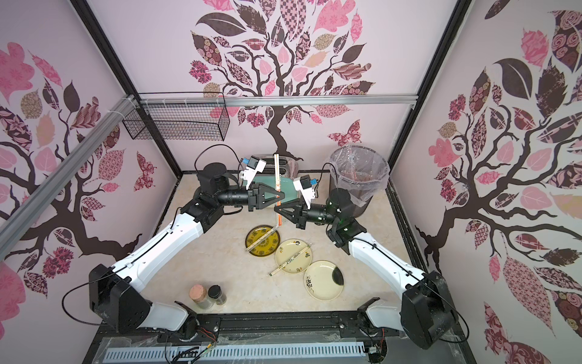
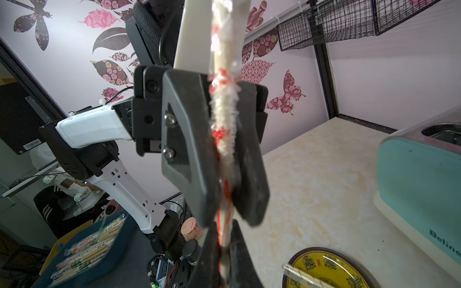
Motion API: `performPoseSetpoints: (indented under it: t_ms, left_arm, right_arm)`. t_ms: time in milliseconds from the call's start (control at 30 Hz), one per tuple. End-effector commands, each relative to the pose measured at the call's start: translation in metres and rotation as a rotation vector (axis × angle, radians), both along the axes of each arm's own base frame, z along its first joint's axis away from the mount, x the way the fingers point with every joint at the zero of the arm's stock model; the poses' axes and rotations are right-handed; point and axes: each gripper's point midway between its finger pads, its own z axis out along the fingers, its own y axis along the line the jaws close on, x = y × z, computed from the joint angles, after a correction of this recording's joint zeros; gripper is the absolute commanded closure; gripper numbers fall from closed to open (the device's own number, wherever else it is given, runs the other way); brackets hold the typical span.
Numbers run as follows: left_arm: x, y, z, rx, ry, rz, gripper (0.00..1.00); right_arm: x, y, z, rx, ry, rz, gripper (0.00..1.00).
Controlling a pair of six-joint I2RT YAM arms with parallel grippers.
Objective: Remove the packaging of disposable chopsticks
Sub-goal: Remove the packet bag from the disposable chopsticks.
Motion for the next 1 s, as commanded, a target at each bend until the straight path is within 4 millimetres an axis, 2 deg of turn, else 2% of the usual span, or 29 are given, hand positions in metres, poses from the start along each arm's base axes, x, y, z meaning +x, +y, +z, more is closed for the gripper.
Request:
performPoseSetpoints:
  t_ms: [0, 133, 267, 367, 500, 667, 967]
  left_arm:
    - [0.003, -0.004, -0.013, 0.011, 0.03, -0.027, 0.8]
    - [0.003, 0.004, -0.004, -0.009, 0.013, -0.018, 0.76]
    - [0.008, 0.029, 0.011, -0.027, -0.006, 0.043, 0.7]
    - [0.015, 0.044, 0.014, -0.036, -0.008, 0.093, 0.62]
    - [0.016, 0.054, 0.016, -0.044, -0.008, 0.117, 0.5]
    - [0.017, 0.062, 0.02, -0.06, -0.019, 0.14, 0.42]
    - [0.023, 0.057, 0.013, -0.084, 0.017, 0.11, 0.39]
  right_arm:
    - [0.004, 0.002, 0.022, -0.004, -0.06, 0.014, 1.0]
    - [0.007, 0.004, 0.01, -0.028, -0.027, 0.018, 1.0]
    - [0.007, 0.006, -0.014, -0.077, 0.022, 0.016, 1.0]
    - [0.003, 0.007, -0.024, -0.096, 0.035, 0.013, 1.0]
    - [-0.002, 0.011, -0.034, -0.128, 0.053, 0.024, 1.0]
    - [-0.01, 0.017, -0.035, -0.119, 0.046, 0.034, 1.0]
    - [-0.022, 0.023, -0.022, -0.071, -0.003, 0.07, 1.0]
